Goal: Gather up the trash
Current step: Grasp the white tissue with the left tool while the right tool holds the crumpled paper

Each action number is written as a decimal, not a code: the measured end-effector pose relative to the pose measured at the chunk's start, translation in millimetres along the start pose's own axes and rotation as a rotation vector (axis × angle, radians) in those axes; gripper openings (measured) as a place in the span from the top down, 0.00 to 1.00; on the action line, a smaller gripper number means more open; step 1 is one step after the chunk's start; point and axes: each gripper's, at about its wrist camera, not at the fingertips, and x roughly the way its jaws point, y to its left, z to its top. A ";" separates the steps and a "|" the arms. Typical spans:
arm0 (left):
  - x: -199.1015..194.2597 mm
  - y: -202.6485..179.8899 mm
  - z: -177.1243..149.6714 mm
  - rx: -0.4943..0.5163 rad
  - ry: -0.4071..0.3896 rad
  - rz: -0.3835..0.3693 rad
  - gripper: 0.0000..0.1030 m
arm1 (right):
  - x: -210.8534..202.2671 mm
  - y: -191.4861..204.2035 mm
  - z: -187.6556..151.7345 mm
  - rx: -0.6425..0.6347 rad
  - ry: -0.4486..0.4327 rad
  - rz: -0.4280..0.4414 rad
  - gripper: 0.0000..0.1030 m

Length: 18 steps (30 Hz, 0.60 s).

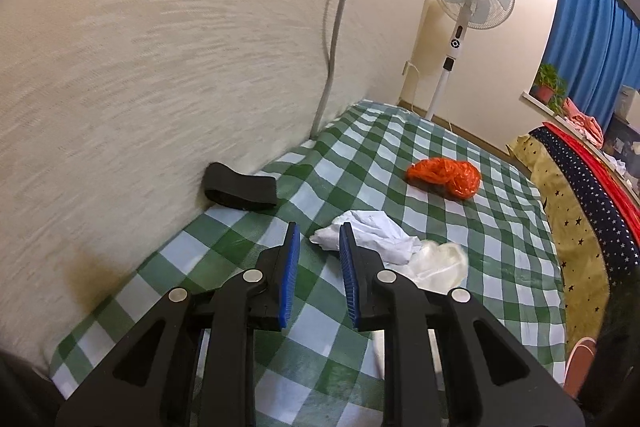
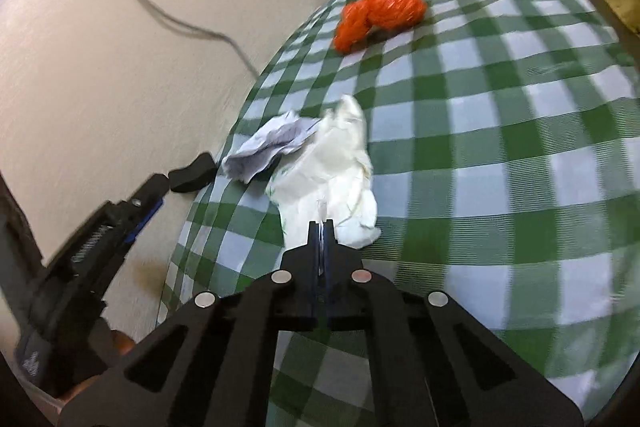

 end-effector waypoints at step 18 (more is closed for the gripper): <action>56.2 -30.1 -26.7 -0.003 0.138 -0.039 0.51 | -68.3 -68.0 4.2 0.126 -0.119 -0.185 0.98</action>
